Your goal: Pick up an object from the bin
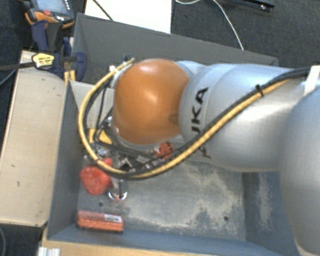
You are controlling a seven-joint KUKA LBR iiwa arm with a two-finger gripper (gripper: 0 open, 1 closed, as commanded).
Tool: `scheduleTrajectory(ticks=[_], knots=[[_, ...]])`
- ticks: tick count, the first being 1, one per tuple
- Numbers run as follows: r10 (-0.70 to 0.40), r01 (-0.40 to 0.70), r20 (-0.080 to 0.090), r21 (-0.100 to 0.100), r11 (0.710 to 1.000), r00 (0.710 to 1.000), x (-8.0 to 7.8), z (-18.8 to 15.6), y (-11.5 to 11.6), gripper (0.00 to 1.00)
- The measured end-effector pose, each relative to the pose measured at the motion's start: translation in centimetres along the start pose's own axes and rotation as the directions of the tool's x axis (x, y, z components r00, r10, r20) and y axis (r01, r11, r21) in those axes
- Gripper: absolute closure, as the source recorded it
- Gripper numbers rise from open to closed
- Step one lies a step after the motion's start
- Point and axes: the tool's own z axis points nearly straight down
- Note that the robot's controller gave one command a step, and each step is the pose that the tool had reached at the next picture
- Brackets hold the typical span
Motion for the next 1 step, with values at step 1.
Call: scheduleTrajectory(ticks=[1], knots=[[0.000,0.000,-0.001,0.000,1.000,1.000,0.01,-0.47,0.01,1.00]])
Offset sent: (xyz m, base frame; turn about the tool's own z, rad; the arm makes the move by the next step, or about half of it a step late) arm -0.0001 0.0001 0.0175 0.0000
